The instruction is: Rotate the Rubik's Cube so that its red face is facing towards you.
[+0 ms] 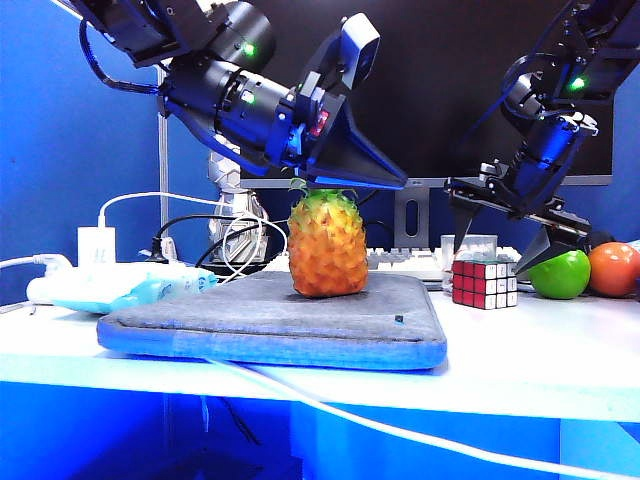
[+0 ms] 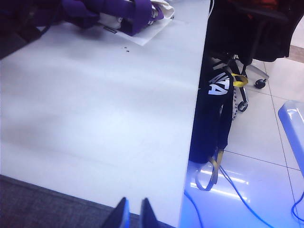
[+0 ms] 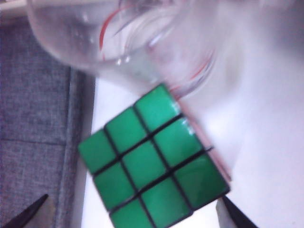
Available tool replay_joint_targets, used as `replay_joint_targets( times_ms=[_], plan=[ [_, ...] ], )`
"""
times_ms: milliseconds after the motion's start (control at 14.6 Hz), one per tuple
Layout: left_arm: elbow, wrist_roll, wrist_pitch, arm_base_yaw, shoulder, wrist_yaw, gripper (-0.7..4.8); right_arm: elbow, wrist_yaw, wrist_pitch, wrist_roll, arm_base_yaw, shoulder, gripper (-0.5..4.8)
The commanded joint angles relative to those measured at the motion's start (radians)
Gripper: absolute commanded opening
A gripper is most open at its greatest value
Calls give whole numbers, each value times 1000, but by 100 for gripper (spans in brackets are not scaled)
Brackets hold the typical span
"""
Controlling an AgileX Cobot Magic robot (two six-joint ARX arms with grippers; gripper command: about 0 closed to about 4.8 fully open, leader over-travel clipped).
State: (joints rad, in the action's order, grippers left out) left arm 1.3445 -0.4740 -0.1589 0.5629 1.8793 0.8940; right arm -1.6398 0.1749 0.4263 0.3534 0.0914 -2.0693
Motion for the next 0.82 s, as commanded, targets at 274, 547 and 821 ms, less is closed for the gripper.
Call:
replay_joint_targets(
  times_ms=[274, 547, 821],
  plan=[
    [4, 11, -2, 1, -4, 9, 50, -6, 13, -64, -14, 2, -60, 269],
    [4, 11, 4, 1, -4, 8, 50, -53, 66, -52, -8, 3, -70, 416],
    [4, 14, 14, 6, -4, 9, 50, -135, 66, -65, 26, 33, -71, 479]
  ],
)
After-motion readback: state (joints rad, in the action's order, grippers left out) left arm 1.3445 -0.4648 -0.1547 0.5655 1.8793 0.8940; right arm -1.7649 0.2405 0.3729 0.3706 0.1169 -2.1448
